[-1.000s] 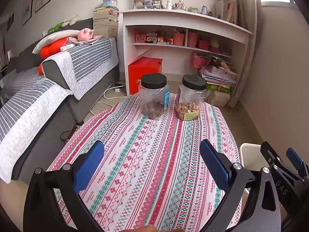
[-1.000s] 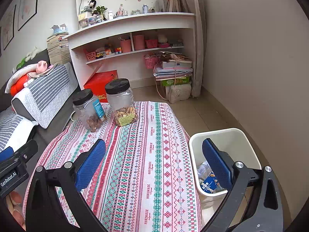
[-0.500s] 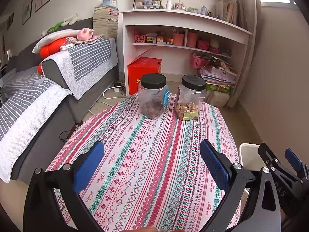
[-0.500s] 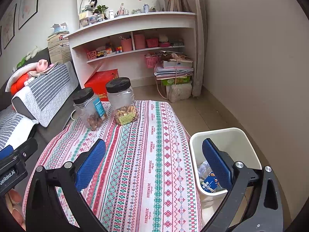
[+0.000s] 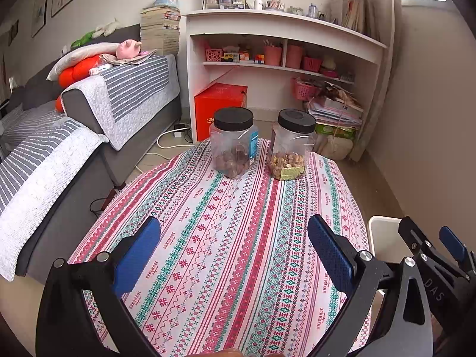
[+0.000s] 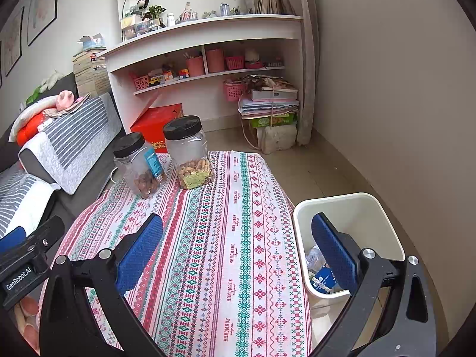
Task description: Collect trash
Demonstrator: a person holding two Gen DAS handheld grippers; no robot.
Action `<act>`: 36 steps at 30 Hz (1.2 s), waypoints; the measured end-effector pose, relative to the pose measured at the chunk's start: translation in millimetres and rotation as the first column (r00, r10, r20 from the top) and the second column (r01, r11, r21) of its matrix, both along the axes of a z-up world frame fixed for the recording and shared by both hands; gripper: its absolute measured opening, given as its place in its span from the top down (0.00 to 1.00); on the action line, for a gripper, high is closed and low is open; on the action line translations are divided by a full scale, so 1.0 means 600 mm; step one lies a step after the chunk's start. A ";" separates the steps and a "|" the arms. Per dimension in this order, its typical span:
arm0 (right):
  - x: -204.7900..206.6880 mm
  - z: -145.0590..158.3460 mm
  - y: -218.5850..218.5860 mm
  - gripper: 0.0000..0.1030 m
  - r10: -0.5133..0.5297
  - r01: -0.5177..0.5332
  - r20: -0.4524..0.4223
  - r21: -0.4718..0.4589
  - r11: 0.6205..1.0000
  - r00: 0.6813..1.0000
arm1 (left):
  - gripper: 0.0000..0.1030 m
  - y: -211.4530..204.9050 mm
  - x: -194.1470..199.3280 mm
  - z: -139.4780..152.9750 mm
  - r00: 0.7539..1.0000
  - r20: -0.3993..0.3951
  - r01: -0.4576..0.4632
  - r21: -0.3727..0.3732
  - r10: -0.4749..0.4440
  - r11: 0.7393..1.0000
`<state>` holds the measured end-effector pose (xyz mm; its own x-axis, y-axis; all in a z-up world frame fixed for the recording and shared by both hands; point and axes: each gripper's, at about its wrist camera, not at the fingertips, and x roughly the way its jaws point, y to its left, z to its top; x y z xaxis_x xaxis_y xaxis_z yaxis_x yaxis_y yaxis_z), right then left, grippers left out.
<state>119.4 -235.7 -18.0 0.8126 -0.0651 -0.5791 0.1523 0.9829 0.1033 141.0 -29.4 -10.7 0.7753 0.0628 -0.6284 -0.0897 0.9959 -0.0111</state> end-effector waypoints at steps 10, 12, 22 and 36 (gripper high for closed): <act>0.001 0.000 -0.002 0.07 0.002 -0.002 -0.003 0.000 1.000 1.000 | 0.07 -0.001 -0.003 0.002 1.000 0.011 0.004 -0.002 -0.004 1.000; 0.001 0.001 -0.001 0.07 0.002 -0.002 -0.003 0.000 1.000 1.000 | 0.07 -0.001 -0.003 0.002 1.000 0.011 0.004 -0.004 -0.004 1.000; 0.000 -0.001 0.000 0.07 0.001 -0.001 -0.006 0.000 1.000 1.000 | 0.07 0.001 -0.004 0.002 1.000 0.013 -0.003 -0.007 0.003 1.000; 0.001 0.001 0.000 0.07 0.001 -0.001 -0.007 0.000 1.000 1.000 | 0.07 -0.004 -0.005 0.002 0.999 0.041 0.025 -0.007 -0.024 1.000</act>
<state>119.7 -235.9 -17.5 0.8087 -0.0643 -0.5847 0.1523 0.9830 0.1025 138.1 -31.6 -9.7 0.8015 0.0389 -0.5968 -0.0646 0.9977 -0.0217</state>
